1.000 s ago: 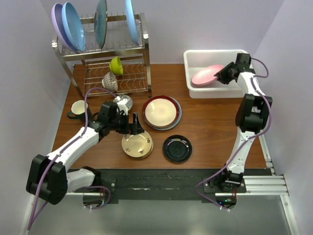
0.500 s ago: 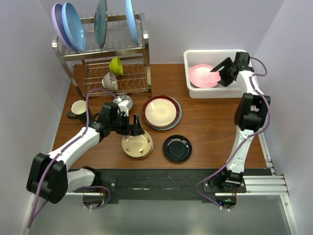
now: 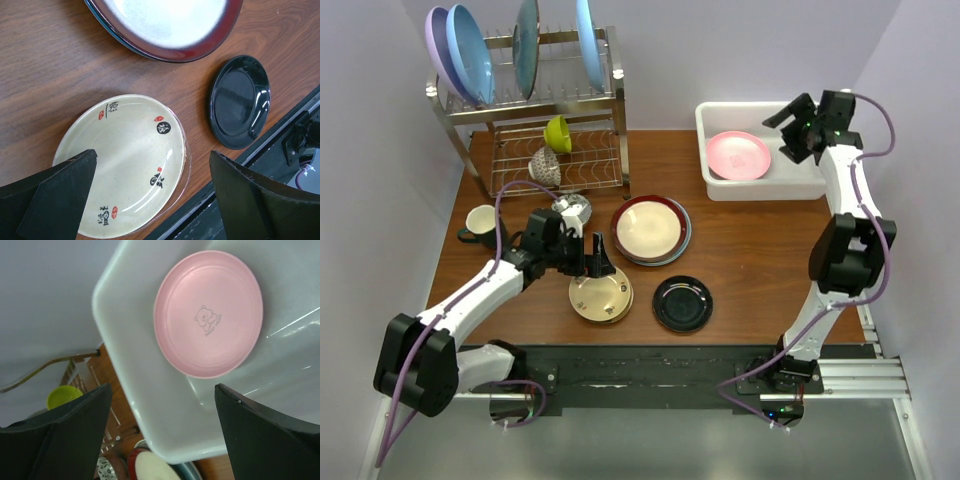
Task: Place the plates into the plastic bin on the countertop
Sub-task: Place the plate in the plastic bin, then pick up the plate at the center of the board.
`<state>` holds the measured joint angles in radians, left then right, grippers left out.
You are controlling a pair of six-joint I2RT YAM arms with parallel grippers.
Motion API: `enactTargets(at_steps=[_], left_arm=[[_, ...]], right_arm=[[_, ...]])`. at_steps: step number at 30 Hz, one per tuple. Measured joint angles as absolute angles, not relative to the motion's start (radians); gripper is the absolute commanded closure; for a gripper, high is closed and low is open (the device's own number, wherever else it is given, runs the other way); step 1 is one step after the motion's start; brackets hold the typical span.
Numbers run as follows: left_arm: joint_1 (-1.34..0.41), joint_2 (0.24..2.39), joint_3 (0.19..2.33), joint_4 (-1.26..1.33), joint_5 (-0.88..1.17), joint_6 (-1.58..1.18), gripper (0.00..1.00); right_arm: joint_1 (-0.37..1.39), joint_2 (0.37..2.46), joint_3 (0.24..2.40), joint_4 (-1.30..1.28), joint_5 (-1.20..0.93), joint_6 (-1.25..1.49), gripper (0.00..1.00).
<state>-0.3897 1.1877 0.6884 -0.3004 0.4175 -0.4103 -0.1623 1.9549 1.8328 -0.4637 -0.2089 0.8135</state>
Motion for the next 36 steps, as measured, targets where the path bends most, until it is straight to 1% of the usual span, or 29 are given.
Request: enactTargets(at_steps=[8,15,19,24,26,27,29,30,36], left_arm=[[-0.390,1.170,0.669,-0.293,0.418,-0.410,0.00],[-0.390,1.170,0.656,-0.293,0.416,-0.410,0.00],[-0.390,1.170,0.656,-0.286,0.416,-0.410,0.00],[-0.390,1.171,0.656,-0.278,0.416,-0.410,0.00],[-0.390,1.172,0.656,-0.278,0.415,-0.410,0.00],[-0.390,1.174,0.656,-0.277,0.415,-0.410,0.00],[-0.390,1.179,0.656,-0.277,0.414,-0.410,0.00],[-0.390,1.180,0.656,-0.277,0.414,-0.410,0.00],[-0.390,1.185,0.656,-0.270,0.416,-0.410,0.00]], right_arm=[[-0.136,1.761,1.687,-0.415,-0.259,0.788,0.16],[-0.058,1.642,1.552,-0.419,-0.281,0.752,0.18],[0.007,1.569,1.498,-0.421,-0.280,0.732,0.23],[0.088,1.481,1.418,-0.429,-0.275,0.712,0.26],[0.118,1.437,1.347,-0.426,-0.273,0.713,0.30],[0.127,1.423,1.322,-0.426,-0.271,0.713,0.34],[0.146,1.401,1.262,-0.425,-0.263,0.714,0.37],[0.155,1.393,1.233,-0.424,-0.255,0.715,0.40],[0.234,1.366,1.055,-0.377,-0.228,0.737,0.41]])
